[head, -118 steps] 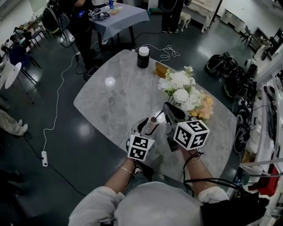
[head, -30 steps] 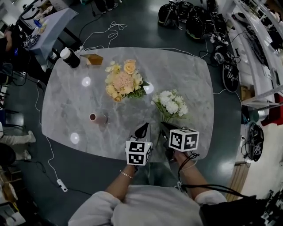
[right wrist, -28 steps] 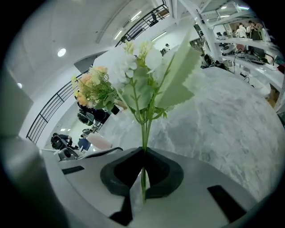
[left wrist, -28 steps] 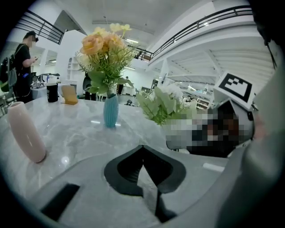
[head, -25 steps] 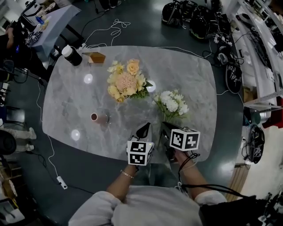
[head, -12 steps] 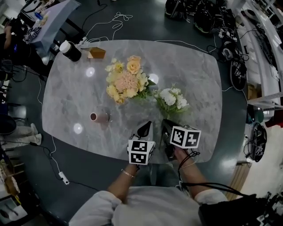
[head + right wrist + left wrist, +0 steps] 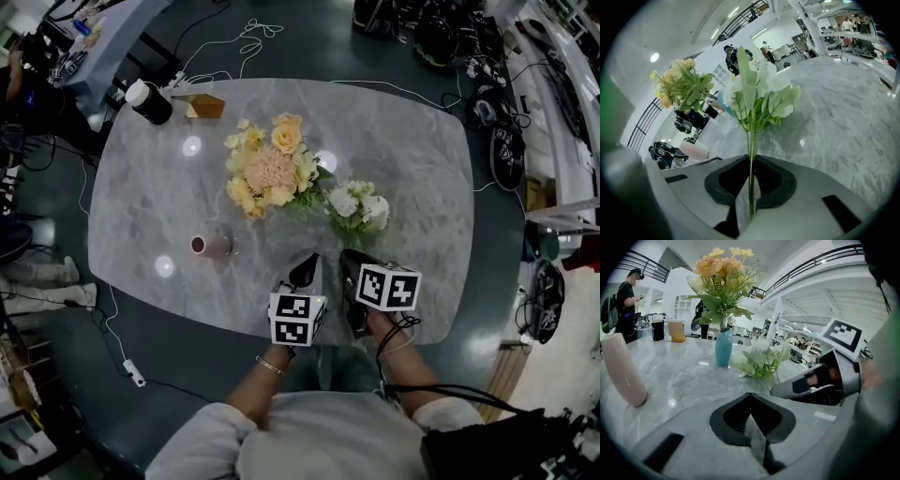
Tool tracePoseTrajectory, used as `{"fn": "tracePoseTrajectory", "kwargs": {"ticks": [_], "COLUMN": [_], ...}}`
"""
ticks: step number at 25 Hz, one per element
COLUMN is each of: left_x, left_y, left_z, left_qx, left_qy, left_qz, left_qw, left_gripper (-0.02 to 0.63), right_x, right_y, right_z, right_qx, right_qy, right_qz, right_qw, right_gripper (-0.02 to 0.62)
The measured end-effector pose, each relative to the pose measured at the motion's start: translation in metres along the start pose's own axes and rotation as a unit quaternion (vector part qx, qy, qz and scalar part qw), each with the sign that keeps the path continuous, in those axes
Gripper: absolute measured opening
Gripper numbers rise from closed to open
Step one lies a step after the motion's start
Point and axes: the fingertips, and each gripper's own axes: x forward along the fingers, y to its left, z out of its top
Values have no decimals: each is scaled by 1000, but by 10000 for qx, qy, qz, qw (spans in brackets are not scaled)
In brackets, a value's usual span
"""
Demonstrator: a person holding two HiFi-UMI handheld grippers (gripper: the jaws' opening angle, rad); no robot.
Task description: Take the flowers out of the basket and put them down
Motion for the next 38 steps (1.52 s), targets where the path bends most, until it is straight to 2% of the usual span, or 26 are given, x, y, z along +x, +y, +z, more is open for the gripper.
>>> {"fn": "tracePoseTrajectory", "kwargs": {"ticks": [6,22,32,38], "left_x": [0,2,0,-7], "left_y": [3,3,-1,-7], "left_z": [0,14,42,63], "left_qx": [-49,-34,16,67], "left_qy": [-37,-90,-249,-421], "left_qz": [0,3,45,92], "left_qw": [10000,10000,9997,9990], "left_gripper": [11,9,11,11], "right_x": [3,-11,-38,-64], "right_y": [0,4,-9,-9], "right_z": [-2,19,45,61], "right_qx": [39,-219,-382,-534], "right_qy": [27,-165,-491,-867], "right_qz": [-6,-71,-455,-697], "right_qw": [10000,9996,9970,9924], "right_gripper": [18,113,110,39]}}
